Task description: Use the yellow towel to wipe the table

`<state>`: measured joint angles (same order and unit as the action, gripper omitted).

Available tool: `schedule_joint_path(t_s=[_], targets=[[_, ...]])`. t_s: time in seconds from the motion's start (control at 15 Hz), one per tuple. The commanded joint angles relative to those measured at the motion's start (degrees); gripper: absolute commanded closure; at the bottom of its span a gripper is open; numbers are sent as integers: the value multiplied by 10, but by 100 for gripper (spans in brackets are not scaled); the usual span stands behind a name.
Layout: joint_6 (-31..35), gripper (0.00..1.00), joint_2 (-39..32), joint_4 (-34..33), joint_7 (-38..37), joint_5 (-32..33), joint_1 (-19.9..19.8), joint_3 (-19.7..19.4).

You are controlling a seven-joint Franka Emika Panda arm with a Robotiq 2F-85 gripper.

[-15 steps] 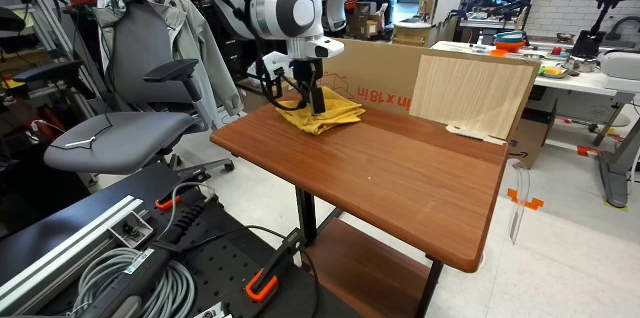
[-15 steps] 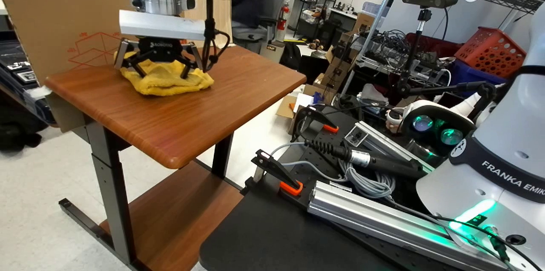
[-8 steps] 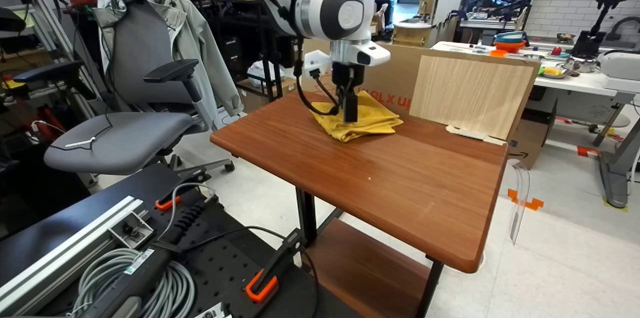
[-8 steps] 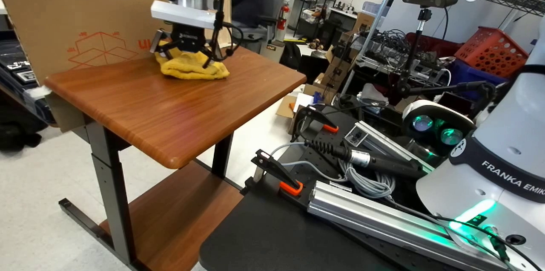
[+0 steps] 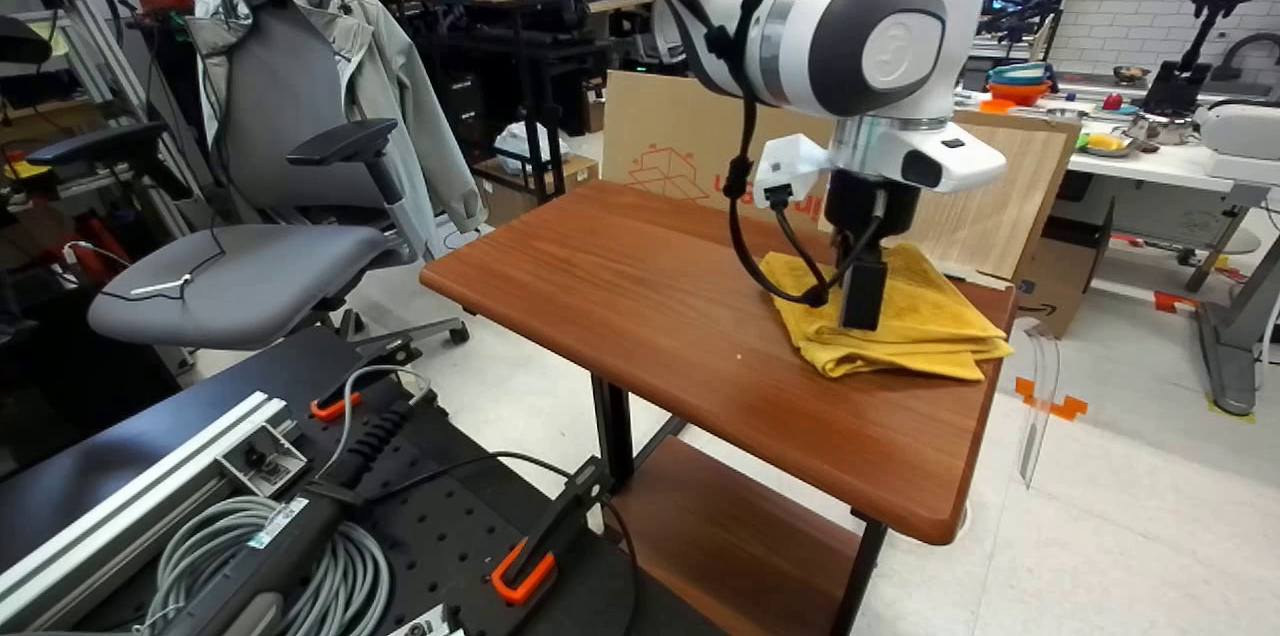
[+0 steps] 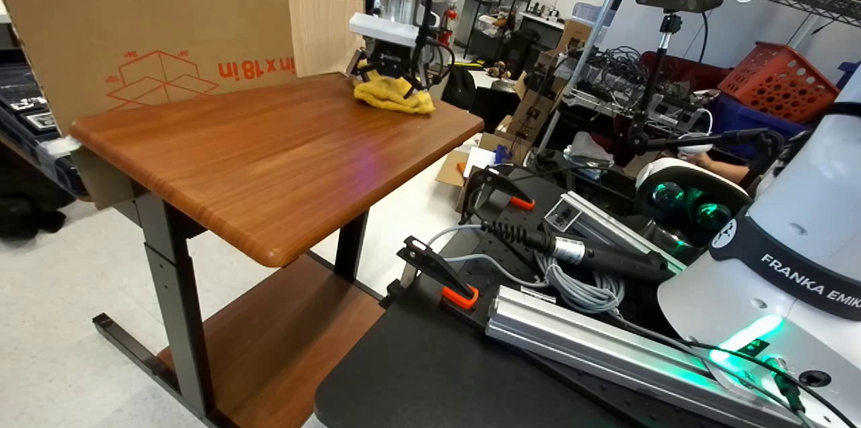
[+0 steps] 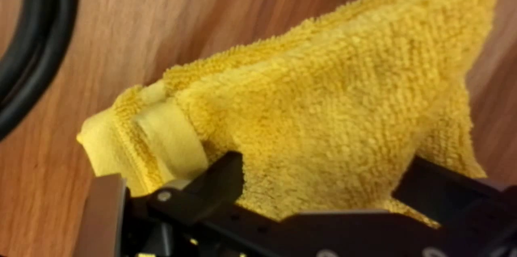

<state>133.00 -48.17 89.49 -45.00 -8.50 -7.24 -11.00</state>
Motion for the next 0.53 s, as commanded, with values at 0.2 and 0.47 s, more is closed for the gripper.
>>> schedule_joint_path(t_s=[0.2, 0.47], targets=[[77, 0, 143, 108, 61, -56, -25, 19], [41, 0, 145, 83, 71, -51, -13, 8]])
